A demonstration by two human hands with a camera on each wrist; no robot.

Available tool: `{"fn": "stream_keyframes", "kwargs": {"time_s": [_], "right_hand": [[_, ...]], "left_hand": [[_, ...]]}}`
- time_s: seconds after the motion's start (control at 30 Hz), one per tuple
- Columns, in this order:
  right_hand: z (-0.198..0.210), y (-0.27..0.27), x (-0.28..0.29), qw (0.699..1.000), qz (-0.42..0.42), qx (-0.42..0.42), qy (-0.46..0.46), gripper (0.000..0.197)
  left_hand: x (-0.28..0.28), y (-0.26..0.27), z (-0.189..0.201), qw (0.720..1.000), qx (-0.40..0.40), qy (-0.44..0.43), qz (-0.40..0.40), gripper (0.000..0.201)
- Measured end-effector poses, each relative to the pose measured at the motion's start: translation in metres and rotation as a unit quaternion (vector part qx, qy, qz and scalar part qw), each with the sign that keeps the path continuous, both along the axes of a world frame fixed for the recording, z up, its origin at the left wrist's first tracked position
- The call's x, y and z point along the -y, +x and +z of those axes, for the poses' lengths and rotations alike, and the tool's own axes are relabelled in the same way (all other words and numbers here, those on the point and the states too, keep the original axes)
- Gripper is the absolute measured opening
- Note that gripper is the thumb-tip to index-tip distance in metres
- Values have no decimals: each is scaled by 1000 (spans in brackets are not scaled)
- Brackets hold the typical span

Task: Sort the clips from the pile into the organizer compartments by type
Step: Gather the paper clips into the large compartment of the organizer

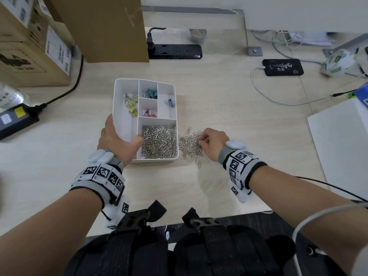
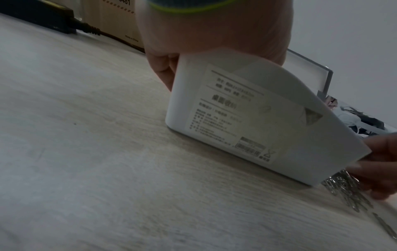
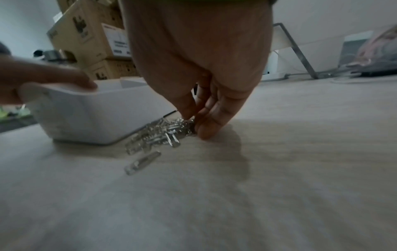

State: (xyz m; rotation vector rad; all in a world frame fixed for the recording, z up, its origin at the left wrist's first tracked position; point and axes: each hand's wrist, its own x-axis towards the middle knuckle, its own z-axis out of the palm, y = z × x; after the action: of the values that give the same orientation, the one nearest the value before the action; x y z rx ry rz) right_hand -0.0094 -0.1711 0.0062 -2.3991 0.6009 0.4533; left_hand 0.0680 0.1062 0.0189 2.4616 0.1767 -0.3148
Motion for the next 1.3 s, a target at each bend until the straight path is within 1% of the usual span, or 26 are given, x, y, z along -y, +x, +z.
{"fn": "stream_keyframes", "kwargs": {"time_s": [0.07,0.1,0.13,0.17,0.2,0.23,0.27,0.3,0.33,0.4,0.47,0.53,0.63,0.7,0.9,1.03,1.13,1.3], "right_hand": [[3,5,-3,999,-21,16,23,7],[6,6,-1,999,-20,23,17,15],[8,5,2,1000,-7,25,2,29],[11,2,5,999,23,13,-19,50],[14,-2,9,996,72,-11,-46,74],[16,-8,11,988,131,-36,-79,97],[17,-15,11,974,190,-50,-115,113],[16,-21,11,957,241,-51,-150,120],[13,-26,11,942,280,-45,-178,122],[3,-27,10,928,308,-27,-207,119],[-6,-23,7,928,301,-6,-219,111],[-12,-16,2,926,302,21,-226,99],[-16,-4,-6,927,309,43,-210,76],[-18,3,-10,927,314,39,-200,65],[-20,15,-16,915,351,-10,-200,52],[-17,19,-12,930,332,-22,-155,44],[-15,17,-9,951,281,-21,-130,37],[-4,13,-4,980,173,51,-82,29]], "left_hand": [[1,0,0,1000,3,-4,1,96],[0,0,0,1000,4,-5,1,96],[0,0,0,1000,4,-3,0,96],[1,0,0,1000,2,-1,0,96],[0,0,0,1000,1,0,0,96],[0,0,0,1000,1,-1,1,96],[0,0,0,1000,2,-1,3,96],[1,-1,0,1000,3,-2,4,96],[1,-1,0,1000,4,-2,5,97],[2,-1,1,1000,4,-7,8,98],[2,-1,1,1000,6,-9,11,97],[2,-1,-1,1000,9,-6,11,97],[2,-1,-2,1000,10,-4,11,96],[2,-1,-1,1000,7,-6,11,97],[2,-1,-2,1000,9,-9,17,96],[2,0,-3,1000,8,-9,15,97],[2,0,-4,1000,9,-9,11,96],[1,0,-5,1000,3,-5,12,98]]}}
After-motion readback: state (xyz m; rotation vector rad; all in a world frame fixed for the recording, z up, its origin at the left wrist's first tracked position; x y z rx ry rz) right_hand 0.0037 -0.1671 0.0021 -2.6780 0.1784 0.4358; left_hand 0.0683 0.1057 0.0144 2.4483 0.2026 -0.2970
